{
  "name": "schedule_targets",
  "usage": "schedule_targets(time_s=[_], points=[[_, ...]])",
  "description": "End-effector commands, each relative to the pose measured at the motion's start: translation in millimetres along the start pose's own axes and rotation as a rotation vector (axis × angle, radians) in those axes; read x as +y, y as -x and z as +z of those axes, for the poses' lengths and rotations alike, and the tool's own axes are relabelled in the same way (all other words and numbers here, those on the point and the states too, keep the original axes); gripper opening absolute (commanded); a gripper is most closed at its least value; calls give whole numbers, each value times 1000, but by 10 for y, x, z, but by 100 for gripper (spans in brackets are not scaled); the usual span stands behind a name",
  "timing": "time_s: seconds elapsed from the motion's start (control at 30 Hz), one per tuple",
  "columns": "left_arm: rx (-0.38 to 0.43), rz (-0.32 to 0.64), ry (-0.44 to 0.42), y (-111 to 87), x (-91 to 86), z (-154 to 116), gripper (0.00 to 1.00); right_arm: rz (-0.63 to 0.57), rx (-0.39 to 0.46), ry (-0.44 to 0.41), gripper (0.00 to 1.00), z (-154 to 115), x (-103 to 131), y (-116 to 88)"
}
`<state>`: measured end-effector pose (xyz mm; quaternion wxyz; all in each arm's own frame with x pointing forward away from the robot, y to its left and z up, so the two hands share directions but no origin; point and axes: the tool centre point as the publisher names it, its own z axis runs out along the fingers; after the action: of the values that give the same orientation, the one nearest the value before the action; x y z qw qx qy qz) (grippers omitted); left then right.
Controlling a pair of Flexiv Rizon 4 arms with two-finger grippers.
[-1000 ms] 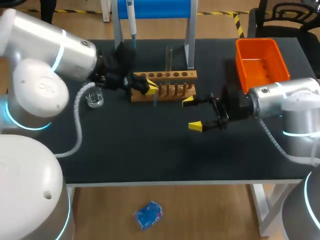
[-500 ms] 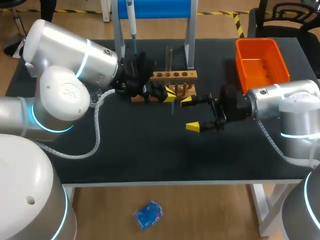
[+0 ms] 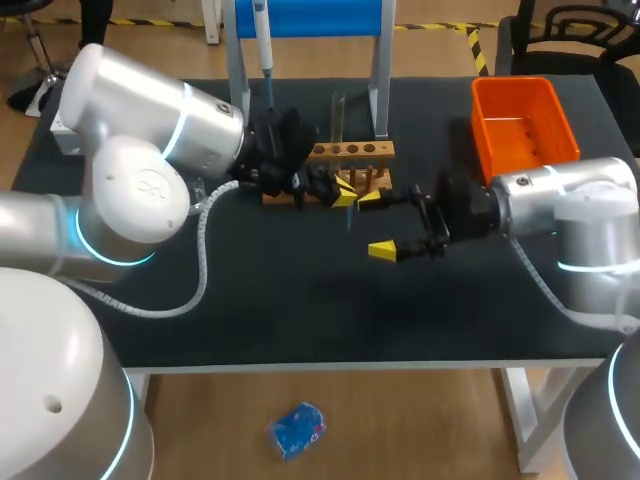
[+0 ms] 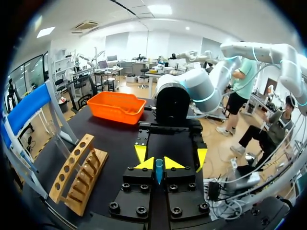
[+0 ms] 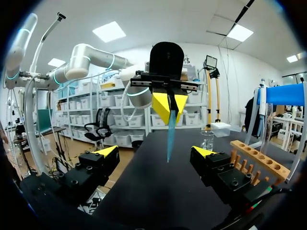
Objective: Invert the test tube, pick up the pipette, mount the tip to pipette, aspirate from beaker and dispense into the tube, eject the tip, return the pipette, and cap with the stopper.
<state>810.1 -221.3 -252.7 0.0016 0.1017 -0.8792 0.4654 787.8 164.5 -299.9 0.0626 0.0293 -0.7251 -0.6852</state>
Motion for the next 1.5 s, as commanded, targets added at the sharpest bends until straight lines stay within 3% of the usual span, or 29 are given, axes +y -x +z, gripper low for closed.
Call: schedule_targets(time_s=[0.03,0.4,0.5,0.67,0.7,0.73,1.07,1.5], points=[[-5,-2,-8,15,10,83,0,4,14,26,100,38,-41,22],[18,-3,-10,3,23,134,0,1,28,60,98,141,-50,67],[22,-5,-9,-10,41,159,0,-2,28,63,90,153,-40,85],[31,-7,-15,-41,50,173,0,-6,31,72,67,170,-23,105],[34,-7,-17,-47,51,178,0,-6,32,73,48,176,-17,106],[34,-7,-18,-50,51,180,0,-7,33,73,45,179,-14,108],[45,-3,-12,-65,52,205,0,6,57,48,35,205,-13,97],[44,-4,-12,-42,71,205,0,9,63,27,35,192,-23,71]])
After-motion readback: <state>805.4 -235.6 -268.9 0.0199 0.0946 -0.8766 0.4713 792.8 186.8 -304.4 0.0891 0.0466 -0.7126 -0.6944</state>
